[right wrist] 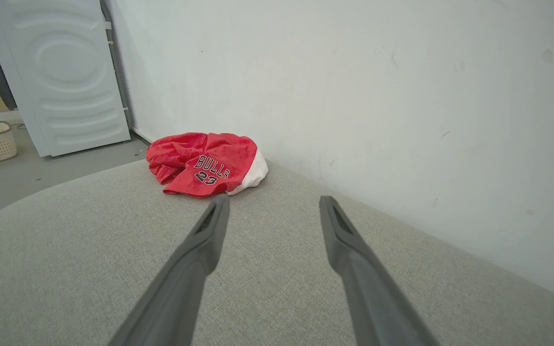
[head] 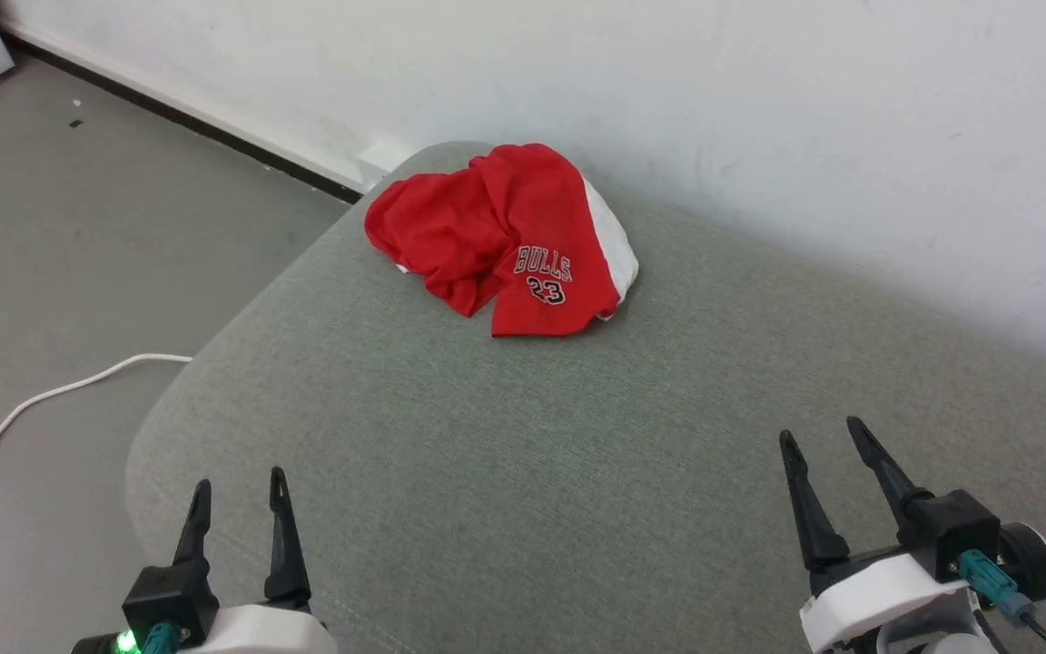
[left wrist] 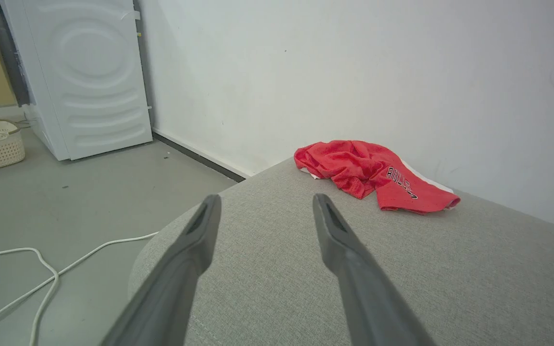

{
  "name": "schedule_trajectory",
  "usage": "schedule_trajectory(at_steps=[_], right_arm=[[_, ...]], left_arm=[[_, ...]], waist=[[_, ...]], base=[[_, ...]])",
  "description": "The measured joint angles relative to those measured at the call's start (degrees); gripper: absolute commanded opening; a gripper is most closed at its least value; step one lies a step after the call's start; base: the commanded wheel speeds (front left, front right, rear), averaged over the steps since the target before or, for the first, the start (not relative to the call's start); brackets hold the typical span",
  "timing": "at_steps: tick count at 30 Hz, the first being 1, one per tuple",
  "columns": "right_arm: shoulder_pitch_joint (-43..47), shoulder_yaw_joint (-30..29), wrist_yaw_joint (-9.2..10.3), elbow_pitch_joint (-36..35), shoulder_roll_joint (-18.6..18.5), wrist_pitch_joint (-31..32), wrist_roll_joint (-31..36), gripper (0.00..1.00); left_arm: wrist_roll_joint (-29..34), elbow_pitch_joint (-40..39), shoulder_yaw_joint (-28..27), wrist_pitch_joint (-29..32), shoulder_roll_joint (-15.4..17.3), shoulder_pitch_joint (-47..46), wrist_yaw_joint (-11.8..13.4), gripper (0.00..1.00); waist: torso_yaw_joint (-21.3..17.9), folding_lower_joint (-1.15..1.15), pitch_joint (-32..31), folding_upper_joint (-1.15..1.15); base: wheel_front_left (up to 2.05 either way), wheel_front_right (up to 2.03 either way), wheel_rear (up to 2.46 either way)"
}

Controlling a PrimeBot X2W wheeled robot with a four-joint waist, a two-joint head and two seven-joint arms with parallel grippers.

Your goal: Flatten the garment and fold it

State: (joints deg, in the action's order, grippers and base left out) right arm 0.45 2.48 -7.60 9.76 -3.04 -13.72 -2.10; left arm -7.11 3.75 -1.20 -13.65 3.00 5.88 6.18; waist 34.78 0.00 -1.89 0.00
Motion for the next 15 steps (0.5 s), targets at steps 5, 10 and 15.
schedule_trajectory(at_steps=[5, 10, 15], right_arm=[[0.00, 0.02, 0.00, 0.40, 0.00, -0.53, -0.01, 1.00], [0.00, 0.03, 0.00, 0.70, 0.03, -0.97, -0.01, 1.00], [0.00, 0.07, 0.00, 0.81, 0.02, -0.98, 0.00, 1.00]], left_arm=[[-0.27, 0.09, -0.02, -0.58, 0.00, 0.15, 0.43, 1.00], [-0.55, 0.25, 0.09, -1.07, 0.00, 0.26, 0.44, 1.00], [-0.55, 0.30, 0.43, -1.08, 0.00, 0.54, 0.44, 1.00]], waist=[[1.14, 0.00, -0.20, 0.00], [1.76, 0.00, -0.22, 0.00], [1.55, 0.00, -0.17, 0.00]], base=[[0.00, 0.00, 0.00], [0.00, 0.00, 0.00], [0.00, 0.00, 0.00]])
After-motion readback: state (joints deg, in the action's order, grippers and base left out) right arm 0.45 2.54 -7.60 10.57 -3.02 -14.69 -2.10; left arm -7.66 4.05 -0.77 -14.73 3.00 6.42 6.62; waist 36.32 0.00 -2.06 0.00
